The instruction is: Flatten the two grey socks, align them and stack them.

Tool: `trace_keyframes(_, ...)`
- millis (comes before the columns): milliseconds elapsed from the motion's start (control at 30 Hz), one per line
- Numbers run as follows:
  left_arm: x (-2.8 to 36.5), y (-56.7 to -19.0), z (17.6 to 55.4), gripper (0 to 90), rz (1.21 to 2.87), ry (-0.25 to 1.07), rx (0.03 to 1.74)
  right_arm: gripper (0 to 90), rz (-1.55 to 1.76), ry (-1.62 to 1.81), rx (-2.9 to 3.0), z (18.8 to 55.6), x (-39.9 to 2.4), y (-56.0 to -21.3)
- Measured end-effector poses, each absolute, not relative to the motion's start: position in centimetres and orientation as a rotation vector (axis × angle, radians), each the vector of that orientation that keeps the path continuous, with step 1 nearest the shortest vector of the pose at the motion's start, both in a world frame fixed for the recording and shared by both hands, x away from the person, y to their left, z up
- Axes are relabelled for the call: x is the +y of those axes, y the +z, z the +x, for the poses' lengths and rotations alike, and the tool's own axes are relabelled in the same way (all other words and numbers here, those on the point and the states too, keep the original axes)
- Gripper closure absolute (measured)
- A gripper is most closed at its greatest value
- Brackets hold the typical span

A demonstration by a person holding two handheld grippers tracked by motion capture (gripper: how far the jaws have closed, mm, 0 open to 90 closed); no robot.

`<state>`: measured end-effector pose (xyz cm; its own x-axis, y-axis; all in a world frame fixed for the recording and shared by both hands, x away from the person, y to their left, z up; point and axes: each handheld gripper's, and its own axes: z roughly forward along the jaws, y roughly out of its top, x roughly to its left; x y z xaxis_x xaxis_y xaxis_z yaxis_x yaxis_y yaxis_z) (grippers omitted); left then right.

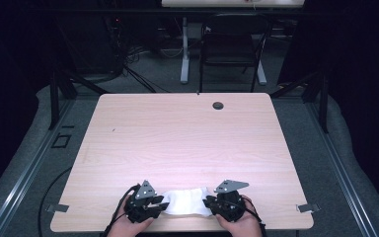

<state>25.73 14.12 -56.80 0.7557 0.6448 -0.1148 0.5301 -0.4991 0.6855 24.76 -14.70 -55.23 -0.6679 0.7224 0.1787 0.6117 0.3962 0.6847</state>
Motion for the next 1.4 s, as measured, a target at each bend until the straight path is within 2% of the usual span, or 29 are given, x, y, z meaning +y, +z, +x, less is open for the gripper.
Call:
trace_keyframes(633, 14.3, -57.3, 25.9, 65.0, 2.228, 0.211, 0.866, 77.5, 1.076, 0.932, 2.567, 24.8, -13.9, -56.7)
trace_keyframes(1133, 14.2, -57.4, 25.8, 65.1, 2.235, 0.227, 0.856, 76.1, 1.19, 1.143, 2.484, 25.3, -14.6, -55.8)
trace_keyframes(1400, 14.2, -57.4, 25.8, 65.1, 2.234, 0.226, 0.854, 76.4, 1.159, 1.077, 2.494, 26.2, -13.6, -56.5)
